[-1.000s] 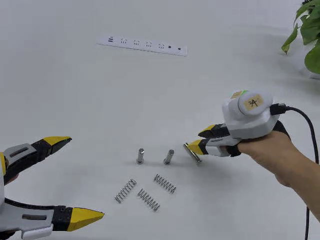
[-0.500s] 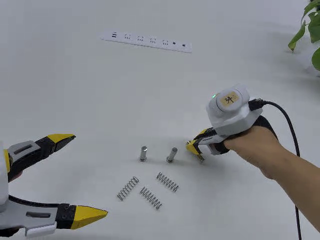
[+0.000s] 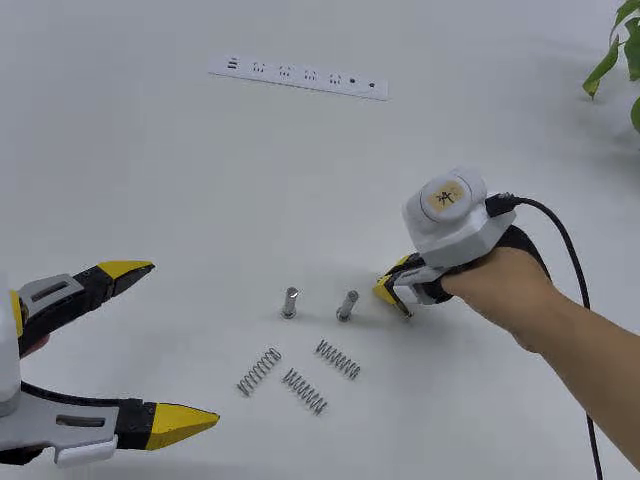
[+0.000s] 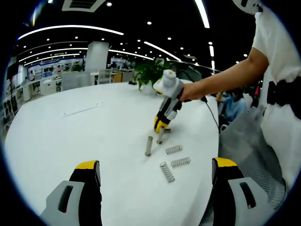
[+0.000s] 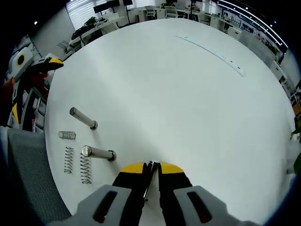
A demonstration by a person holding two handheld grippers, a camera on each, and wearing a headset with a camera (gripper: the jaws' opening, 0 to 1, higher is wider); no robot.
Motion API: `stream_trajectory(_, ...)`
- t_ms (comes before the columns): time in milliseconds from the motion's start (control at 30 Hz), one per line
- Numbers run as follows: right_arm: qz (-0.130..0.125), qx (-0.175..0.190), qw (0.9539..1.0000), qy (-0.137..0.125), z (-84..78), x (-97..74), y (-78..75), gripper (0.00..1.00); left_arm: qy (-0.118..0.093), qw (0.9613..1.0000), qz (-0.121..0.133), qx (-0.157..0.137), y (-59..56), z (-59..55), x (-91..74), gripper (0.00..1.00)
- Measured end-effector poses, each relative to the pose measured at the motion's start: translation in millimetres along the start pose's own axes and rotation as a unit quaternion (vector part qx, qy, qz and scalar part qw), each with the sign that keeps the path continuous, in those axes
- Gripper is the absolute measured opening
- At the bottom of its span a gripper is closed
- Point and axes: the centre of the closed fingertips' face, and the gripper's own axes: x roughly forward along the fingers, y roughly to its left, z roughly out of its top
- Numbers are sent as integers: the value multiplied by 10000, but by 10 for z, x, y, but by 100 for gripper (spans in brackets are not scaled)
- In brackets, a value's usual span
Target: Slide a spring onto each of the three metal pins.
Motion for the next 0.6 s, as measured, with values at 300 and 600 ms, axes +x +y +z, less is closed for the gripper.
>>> stream_trajectory(300, -25, 172, 9998, 16, 3, 11, -24, 9, -7, 10000, 9, -10, -1, 3, -4, 100)
stream_trajectory(600, -2, 234, 9997, -109, 19, -39, 9, 9, -8, 10000, 16, 0, -7, -1, -13, 100)
